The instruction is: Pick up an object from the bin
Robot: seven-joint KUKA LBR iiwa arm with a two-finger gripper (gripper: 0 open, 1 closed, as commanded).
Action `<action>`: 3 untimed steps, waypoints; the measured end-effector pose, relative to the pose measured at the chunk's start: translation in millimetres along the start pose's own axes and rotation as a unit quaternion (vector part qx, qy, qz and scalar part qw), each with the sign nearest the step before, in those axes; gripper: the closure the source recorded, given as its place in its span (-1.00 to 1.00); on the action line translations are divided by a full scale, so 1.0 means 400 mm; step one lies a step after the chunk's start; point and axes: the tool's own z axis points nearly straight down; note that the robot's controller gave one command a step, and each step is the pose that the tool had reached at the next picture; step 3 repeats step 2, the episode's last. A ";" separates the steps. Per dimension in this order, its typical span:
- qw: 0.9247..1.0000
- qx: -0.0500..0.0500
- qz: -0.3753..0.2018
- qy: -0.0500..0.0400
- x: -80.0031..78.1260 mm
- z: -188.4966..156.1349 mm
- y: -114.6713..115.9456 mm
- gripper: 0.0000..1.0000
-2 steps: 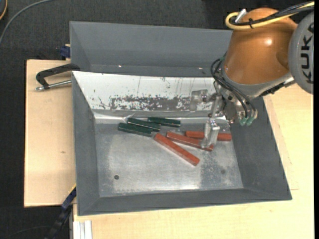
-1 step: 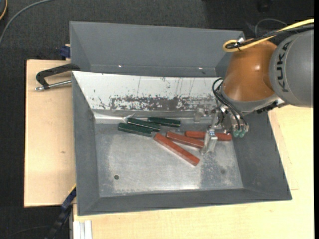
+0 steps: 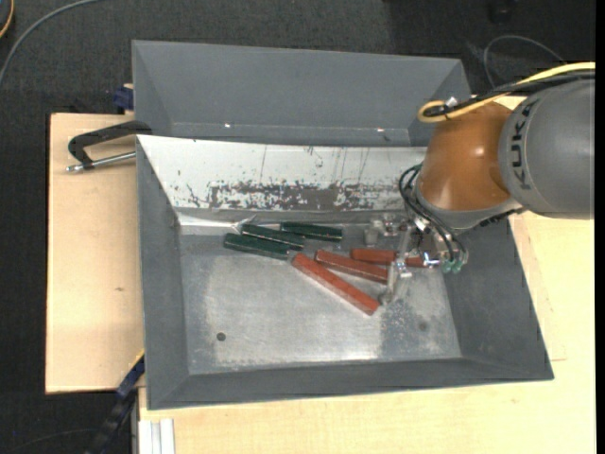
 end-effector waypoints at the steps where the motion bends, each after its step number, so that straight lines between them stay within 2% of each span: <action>1: 1.000 0.000 0.000 -0.003 -0.003 -0.009 0.002 1.00; 2: 1.000 0.002 0.021 -0.009 0.017 -0.446 -0.065 1.00; 3: 1.000 0.002 0.021 -0.009 0.017 -0.446 -0.065 1.00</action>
Offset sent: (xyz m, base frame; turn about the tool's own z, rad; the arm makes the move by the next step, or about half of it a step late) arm 0.0000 0.0000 0.0000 0.0000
